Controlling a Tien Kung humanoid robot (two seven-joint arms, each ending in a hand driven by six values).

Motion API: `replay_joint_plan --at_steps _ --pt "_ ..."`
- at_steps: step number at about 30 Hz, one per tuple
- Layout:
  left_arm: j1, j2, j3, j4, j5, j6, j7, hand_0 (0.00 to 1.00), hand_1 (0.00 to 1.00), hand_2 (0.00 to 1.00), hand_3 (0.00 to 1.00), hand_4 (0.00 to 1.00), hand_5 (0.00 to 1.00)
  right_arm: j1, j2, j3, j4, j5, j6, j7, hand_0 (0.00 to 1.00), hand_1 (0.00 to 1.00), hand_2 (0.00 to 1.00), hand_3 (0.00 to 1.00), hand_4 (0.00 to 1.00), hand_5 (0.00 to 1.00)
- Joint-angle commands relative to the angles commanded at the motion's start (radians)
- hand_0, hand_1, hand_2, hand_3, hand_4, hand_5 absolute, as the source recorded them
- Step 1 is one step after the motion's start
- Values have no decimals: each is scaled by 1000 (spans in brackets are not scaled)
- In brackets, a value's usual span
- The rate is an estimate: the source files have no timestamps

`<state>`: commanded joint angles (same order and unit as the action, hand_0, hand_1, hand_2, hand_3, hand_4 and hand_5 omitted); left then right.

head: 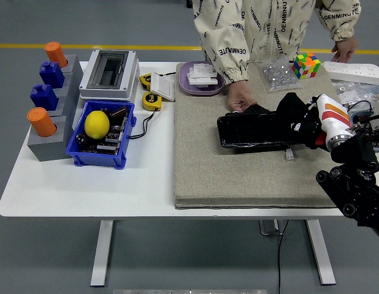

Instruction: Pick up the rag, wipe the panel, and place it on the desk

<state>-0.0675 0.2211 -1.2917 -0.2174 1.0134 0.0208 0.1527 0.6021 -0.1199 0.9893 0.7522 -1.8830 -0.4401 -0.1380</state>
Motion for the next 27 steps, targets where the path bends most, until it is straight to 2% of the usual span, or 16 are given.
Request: replay_joint_plan --at_steps 22,27 --pt "-7 1 -3 0 0 0 0 605 636 636 561 633 446 57 117 -195 48 31 1 -29 227 280 359 364 913 53" --pt "-8 1 -3 1 1 0 0 605 636 637 560 632 446 78 120 -262 52 45 3 -30 227 280 359 364 912 52"
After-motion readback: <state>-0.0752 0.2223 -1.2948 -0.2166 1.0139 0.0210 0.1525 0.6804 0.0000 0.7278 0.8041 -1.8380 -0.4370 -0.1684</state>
